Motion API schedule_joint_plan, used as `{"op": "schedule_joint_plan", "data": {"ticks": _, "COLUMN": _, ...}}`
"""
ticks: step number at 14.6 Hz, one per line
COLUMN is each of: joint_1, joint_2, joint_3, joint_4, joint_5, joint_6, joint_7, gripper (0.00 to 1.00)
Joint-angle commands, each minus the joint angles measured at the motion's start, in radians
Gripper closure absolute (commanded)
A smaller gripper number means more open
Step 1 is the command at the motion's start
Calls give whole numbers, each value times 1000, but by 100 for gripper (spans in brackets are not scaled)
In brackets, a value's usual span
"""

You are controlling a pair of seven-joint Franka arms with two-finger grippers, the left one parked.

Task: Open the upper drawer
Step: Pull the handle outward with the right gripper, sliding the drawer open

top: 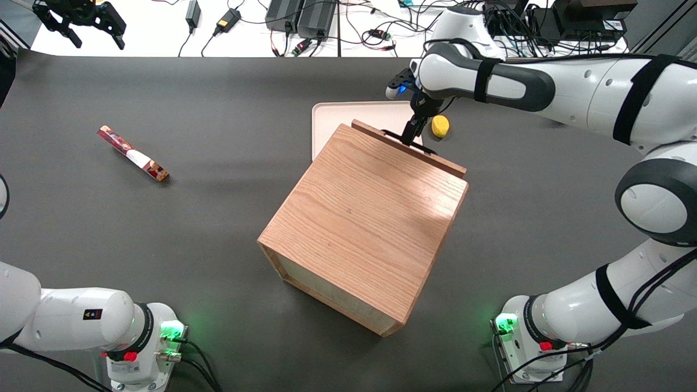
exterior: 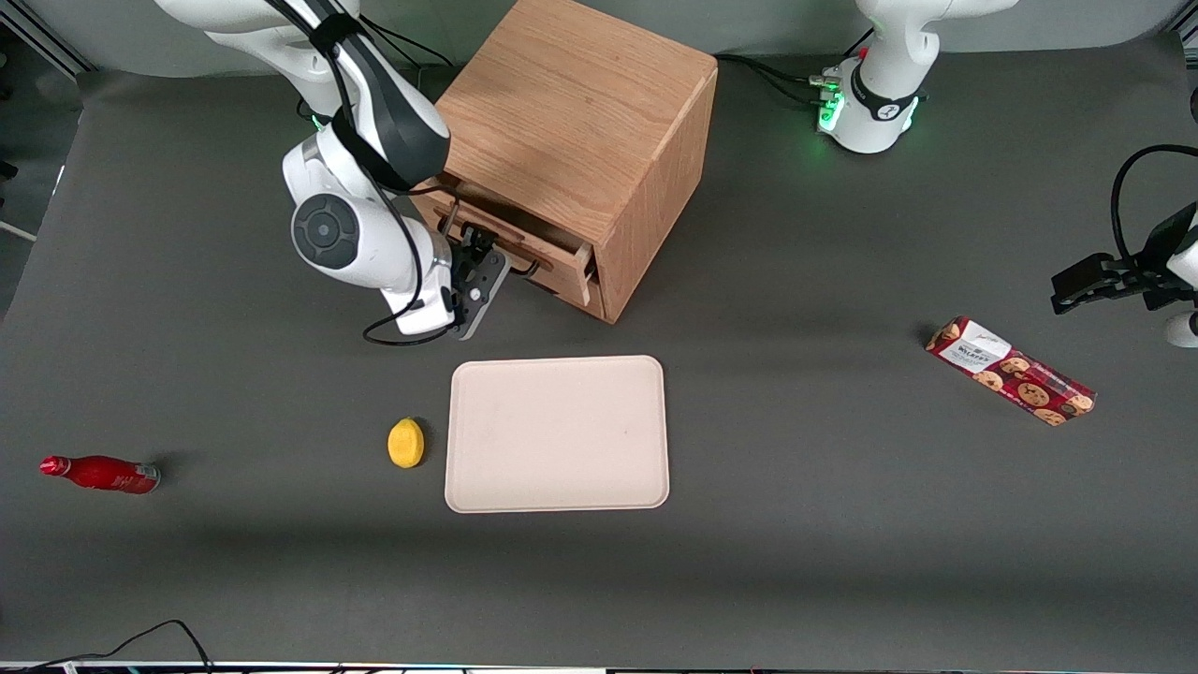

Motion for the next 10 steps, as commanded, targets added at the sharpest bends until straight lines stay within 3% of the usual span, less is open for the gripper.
{"op": "schedule_joint_plan", "data": {"ticks": 1, "joint_1": 0, "joint_2": 59, "joint_3": -13, "joint_4": 62, "joint_5": -36, "joint_6": -4, "joint_7": 9, "gripper": 0}}
{"op": "schedule_joint_plan", "data": {"ticks": 10, "joint_1": -2, "joint_2": 107, "joint_3": -102, "joint_4": 187, "joint_5": -48, "joint_6": -82, "joint_7": -52, "gripper": 0}}
